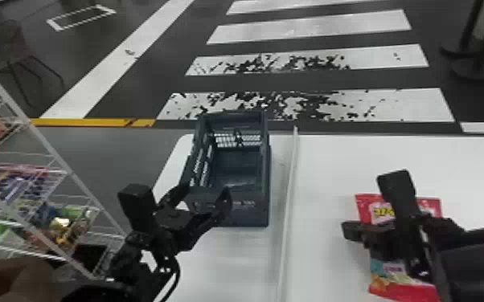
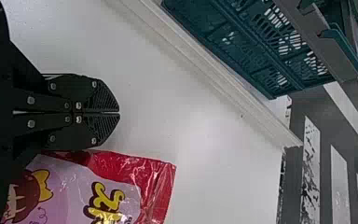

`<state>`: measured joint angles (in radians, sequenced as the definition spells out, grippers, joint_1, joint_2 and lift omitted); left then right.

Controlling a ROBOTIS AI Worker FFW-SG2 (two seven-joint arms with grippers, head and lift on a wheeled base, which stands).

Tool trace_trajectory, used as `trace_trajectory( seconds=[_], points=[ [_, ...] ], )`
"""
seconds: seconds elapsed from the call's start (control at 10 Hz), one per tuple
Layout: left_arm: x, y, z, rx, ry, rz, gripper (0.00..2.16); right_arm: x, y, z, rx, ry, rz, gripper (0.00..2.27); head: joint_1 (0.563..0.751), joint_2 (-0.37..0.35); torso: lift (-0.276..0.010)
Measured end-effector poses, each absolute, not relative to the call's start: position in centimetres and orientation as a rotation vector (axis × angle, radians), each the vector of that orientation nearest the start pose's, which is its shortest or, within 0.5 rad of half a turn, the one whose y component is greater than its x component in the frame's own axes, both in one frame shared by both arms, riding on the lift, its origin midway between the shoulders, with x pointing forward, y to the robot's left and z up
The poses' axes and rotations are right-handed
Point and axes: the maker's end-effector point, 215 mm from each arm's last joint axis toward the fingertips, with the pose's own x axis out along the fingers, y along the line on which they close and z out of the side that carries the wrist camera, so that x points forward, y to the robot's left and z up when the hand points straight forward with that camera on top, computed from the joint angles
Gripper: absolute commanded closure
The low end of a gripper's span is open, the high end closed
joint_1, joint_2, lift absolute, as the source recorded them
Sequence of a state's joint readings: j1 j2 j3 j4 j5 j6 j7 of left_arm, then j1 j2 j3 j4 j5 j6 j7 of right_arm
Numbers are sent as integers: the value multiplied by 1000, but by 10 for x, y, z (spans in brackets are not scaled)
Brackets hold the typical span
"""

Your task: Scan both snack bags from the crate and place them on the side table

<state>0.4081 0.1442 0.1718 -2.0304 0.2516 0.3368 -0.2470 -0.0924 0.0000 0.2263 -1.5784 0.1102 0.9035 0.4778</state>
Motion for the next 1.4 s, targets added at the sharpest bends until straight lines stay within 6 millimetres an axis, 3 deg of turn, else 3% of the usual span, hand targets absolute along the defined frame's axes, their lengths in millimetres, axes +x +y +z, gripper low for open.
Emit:
trace_trajectory(
  seconds=[0.4, 1.1, 1.4],
  points=[
    [463, 277, -385, -94, 254, -167, 87, 497, -66, -531, -7, 834, 567, 2256, 695, 241, -95],
    [463, 277, -386, -95, 256, -166, 87, 476, -77, -541, 53, 871, 571, 2256, 695, 235, -95],
    [464, 276, -386, -97, 255, -167, 87, 472, -73, -509, 132, 818, 592, 2256, 695, 238, -95]
  ],
)
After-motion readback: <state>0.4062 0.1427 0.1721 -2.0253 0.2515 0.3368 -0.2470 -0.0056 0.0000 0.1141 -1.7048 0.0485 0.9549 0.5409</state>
